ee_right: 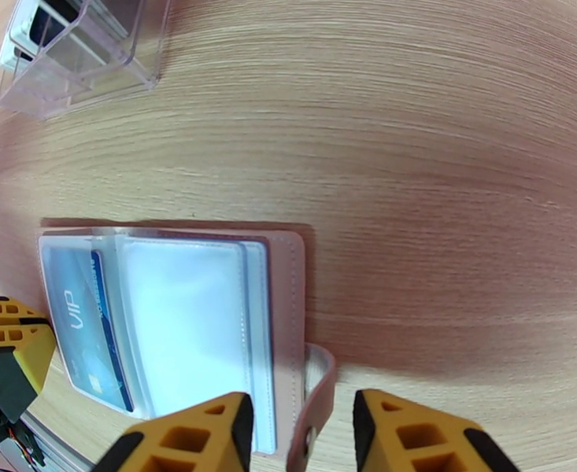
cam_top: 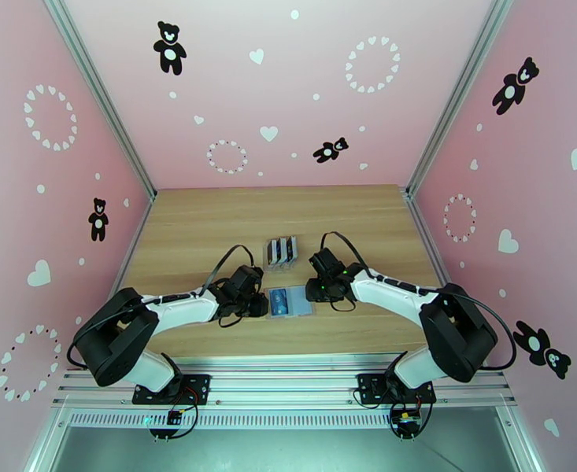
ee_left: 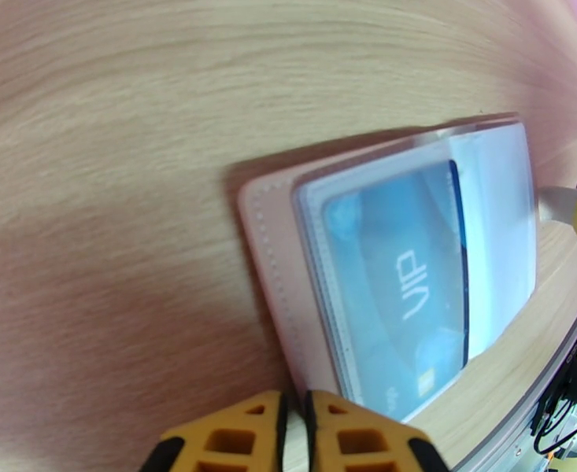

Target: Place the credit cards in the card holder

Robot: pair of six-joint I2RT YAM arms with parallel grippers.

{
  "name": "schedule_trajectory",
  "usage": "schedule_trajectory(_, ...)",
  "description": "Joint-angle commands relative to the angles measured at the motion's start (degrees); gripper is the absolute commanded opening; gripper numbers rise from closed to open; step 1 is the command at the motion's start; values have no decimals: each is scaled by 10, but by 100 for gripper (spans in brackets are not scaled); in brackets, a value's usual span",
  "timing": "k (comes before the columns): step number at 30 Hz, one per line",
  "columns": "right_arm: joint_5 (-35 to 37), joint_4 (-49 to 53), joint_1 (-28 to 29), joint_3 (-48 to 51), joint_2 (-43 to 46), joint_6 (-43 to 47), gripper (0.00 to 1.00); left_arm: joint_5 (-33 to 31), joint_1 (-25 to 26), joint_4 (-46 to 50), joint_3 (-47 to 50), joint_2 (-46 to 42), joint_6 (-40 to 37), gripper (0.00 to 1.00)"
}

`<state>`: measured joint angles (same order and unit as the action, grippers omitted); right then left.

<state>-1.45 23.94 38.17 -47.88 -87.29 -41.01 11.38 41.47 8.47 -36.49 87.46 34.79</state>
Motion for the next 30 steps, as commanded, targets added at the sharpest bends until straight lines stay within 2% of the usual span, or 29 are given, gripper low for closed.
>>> schedule_trajectory(1, 5, 12, -1, -14, -10, 8, 37, -5, -6, 9, -7, 18, -2, 18)
schedule_trajectory(9, 4, 18, -1, -21, -10, 12, 30, -3, -11, 14, -12, 22, -4, 18)
schedule_trajectory(30, 9, 9, -1, 0, -15, 13, 27, 4, -14, -10, -3, 33, 7, 18)
